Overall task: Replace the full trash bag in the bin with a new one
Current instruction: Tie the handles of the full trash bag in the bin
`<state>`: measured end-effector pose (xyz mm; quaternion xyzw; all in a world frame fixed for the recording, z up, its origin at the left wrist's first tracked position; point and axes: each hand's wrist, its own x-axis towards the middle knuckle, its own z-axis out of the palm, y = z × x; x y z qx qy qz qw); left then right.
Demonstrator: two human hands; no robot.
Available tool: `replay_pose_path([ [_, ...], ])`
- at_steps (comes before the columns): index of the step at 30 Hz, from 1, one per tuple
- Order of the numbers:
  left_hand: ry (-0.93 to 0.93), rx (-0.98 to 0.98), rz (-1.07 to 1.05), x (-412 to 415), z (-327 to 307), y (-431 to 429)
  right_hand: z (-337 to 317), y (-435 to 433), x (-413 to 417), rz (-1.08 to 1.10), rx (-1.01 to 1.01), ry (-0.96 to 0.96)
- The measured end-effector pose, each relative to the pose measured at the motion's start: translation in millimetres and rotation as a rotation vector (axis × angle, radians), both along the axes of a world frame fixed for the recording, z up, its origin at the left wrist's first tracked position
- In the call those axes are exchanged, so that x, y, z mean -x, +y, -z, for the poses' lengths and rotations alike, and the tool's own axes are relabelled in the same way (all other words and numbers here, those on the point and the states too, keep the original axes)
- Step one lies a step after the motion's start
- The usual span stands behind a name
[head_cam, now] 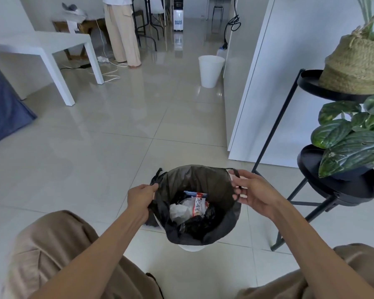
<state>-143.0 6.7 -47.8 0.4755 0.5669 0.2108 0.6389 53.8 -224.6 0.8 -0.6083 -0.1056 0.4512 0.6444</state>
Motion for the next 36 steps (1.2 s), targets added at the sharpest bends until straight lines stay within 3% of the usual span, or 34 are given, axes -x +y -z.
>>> replay_pose_path([
  [3, 0.102, 0.02, 0.2, -5.3, -14.5, -6.4, -4.9, -1.2, 5.7, -0.074, -0.23, 0.08],
  [5, 0.116, -0.023, 0.228, -7.4, -22.3, -8.3, -6.7, -2.6, 6.7, -0.121, -0.318, 0.141],
  [8, -0.007, -0.138, 0.16, -9.1, -36.0, -6.4, -17.2, -2.2, 3.6, -0.197, -0.278, 0.16],
  [12, -0.156, -0.282, 0.186, -10.9, -63.9, -6.9, -35.7, -3.5, -2.1, -0.11, -0.192, 0.131],
  [16, -0.182, -0.414, 0.229, -12.5, -88.4, -10.1, -49.4, -9.0, 2.3, -0.2, 0.231, -0.202],
  [18, -0.143, -0.54, 0.258, -13.7, -97.4, -11.3, -57.7, -11.7, 3.9, -0.193, 0.289, -0.37],
  [21, -0.045, -0.764, 0.267, -12.7, -104.5, -15.9, -74.3, -11.4, 9.6, -0.039, 0.128, -0.587],
  [23, -0.098, -0.823, 0.274, -12.4, -108.6, -22.7, -83.8, -10.2, 17.7, -0.027, -0.002, -0.608],
  [29, -0.313, -0.778, 0.555, -25.6, -123.8, -37.9, -99.7, 3.2, 33.9, -0.109, -0.111, -0.694],
  [36, -0.32, -0.767, 0.824, -42.1, -130.9, -45.4, -101.0, 27.6, 37.2, 0.003, -0.188, -1.221],
])
